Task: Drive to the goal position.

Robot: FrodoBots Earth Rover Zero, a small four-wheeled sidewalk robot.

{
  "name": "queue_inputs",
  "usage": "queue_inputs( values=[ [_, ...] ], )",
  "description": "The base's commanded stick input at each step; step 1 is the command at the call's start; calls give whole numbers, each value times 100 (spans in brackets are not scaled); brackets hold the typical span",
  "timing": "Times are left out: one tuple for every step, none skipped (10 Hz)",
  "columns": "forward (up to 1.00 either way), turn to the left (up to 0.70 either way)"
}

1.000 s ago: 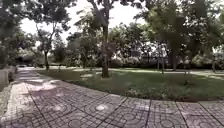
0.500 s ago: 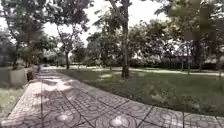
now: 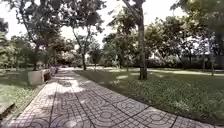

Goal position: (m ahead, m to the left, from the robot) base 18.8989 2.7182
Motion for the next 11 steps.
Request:
queue_inputs(
  values=[
    [70,27],
    [70,27],
    [70,0],
    [70,0],
    [70,0],
    [70,0],
    [70,0],
    [70,22],
    [70,27],
    [70,15],
    [70,0]
  ],
)
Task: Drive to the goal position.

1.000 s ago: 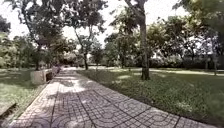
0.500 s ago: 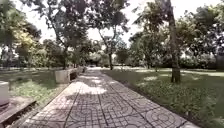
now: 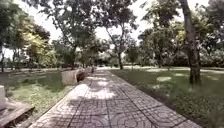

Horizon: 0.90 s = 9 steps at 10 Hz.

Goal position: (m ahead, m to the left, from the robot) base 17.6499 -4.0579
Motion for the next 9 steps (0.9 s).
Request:
queue_inputs(
  values=[
    [70,0],
    [70,0],
    [70,0],
    [70,0],
    [70,-27],
    [70,-10],
    [70,0],
    [70,0],
    [70,0]
  ],
)
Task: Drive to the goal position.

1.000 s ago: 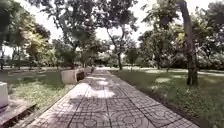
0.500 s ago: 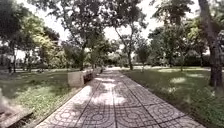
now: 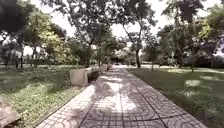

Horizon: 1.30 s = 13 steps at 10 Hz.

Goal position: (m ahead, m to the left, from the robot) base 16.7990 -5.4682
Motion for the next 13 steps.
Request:
queue_inputs(
  values=[
    [70,0],
    [70,0],
    [70,0],
    [70,0],
    [70,0],
    [70,0],
    [70,-15],
    [70,-17],
    [70,0],
    [70,0],
    [70,0],
    [70,0],
    [70,0]
  ],
)
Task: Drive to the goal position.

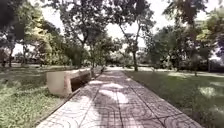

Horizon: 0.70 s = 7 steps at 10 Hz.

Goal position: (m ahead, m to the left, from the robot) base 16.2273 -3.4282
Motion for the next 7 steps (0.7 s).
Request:
queue_inputs(
  values=[
    [70,0],
    [70,0],
    [70,0],
    [70,0],
    [77,0],
    [84,0],
    [97,0]
  ],
)
